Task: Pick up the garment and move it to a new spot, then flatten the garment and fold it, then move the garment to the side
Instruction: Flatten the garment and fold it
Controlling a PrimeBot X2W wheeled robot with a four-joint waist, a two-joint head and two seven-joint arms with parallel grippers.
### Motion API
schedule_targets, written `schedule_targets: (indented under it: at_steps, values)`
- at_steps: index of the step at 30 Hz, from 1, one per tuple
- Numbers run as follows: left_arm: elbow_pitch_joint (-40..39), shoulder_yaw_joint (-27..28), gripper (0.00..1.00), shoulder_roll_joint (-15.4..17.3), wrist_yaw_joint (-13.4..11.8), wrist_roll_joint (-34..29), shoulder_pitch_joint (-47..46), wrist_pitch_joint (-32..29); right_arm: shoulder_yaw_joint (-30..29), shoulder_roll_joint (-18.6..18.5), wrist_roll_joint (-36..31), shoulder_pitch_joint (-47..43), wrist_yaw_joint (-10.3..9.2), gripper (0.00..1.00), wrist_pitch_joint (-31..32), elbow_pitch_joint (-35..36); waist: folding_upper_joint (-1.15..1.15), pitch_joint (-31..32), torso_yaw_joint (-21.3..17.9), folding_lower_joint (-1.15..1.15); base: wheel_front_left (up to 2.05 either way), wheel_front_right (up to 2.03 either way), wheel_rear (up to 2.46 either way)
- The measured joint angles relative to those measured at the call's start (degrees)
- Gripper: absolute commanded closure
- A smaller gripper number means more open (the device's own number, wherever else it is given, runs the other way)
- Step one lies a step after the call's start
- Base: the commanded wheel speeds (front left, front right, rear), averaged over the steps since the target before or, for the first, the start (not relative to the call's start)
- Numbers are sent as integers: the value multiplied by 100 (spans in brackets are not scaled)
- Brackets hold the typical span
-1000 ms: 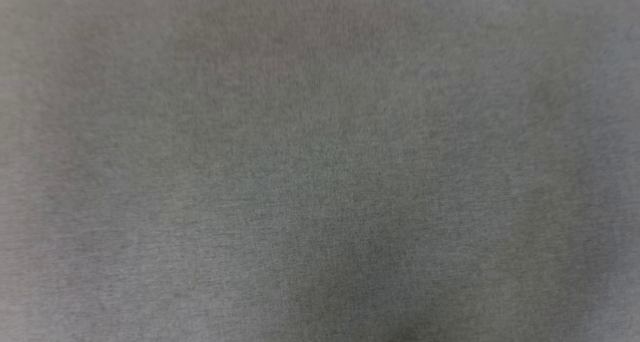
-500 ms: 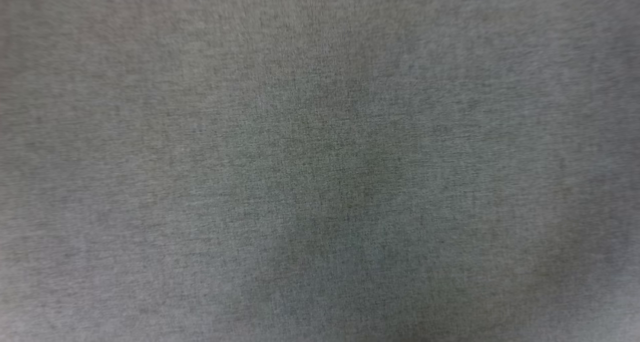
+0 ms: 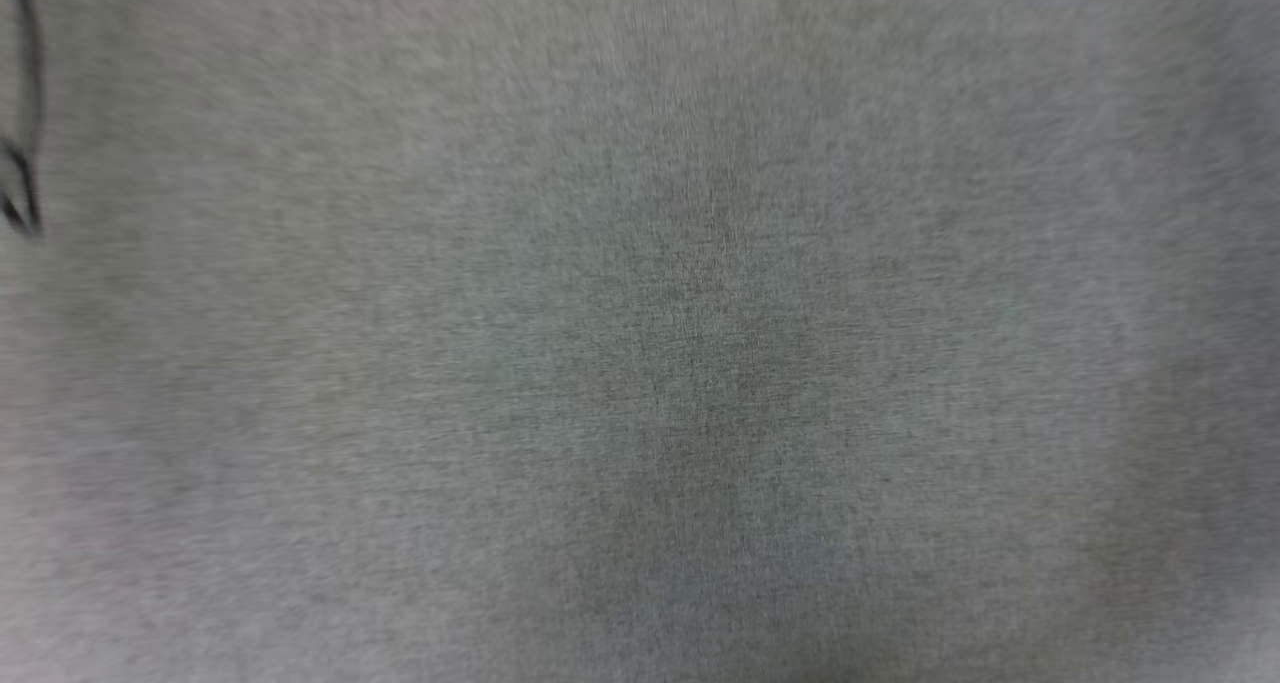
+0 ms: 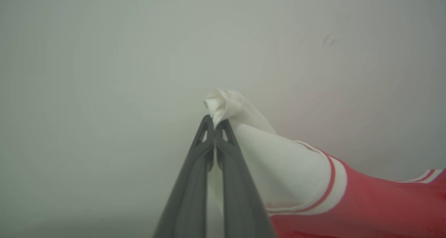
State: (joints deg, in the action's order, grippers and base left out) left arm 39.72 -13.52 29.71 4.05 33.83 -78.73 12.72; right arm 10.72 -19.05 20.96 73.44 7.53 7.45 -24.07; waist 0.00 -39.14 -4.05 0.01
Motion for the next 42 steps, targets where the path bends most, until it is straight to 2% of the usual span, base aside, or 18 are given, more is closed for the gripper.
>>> schedule_targets:
  at_steps: [6,10,16,21,29,33,35,36,37,42]
  values:
    - [-182,204,100,-153,83,379,1857,168,-74,-180,344,-1987,0,100,60,556,0,824,96,-1,0,0,0]
    - [-601,299,100,-246,-27,469,3288,210,-250,-263,533,-3313,0,100,174,879,0,1455,155,-2,0,0,0]
    - [-1450,314,100,-419,-400,552,5350,210,-609,-243,731,-5063,0,100,478,1327,0,2347,237,-3,0,0,0]
    - [-2135,258,100,-497,-766,679,6818,-27,-933,-16,846,-6434,0,100,760,1682,0,2979,303,-3,0,0,0]
    - [-2991,140,100,-492,-1341,812,8665,-538,-1299,511,1062,-8460,0,100,1396,2185,0,3724,392,-4,0,0,0]
    - [-3232,23,100,-464,-1675,737,9297,-769,-1526,704,898,-9261,1,100,1898,2249,0,3941,419,-3,0,0,0]
    - [-3362,-41,100,-510,-1792,712,9421,-803,-1622,827,805,-9473,-2,62,2162,2286,0,3979,439,-3,0,0,0]
    - [-3417,-37,100,-530,-1840,708,9458,-792,-1660,879,719,-9543,0,23,2202,2332,0,3983,450,-3,0,0,0]
    - [-3456,-35,100,-543,-1875,704,9477,-772,-1703,944,700,-9573,-1,0,2296,2365,0,3981,457,-3,0,0,0]
    - [-3617,-76,100,-593,-1902,617,9451,-680,-1907,1049,500,-9404,-2,0,2317,2650,0,3927,518,-2,0,0,0]
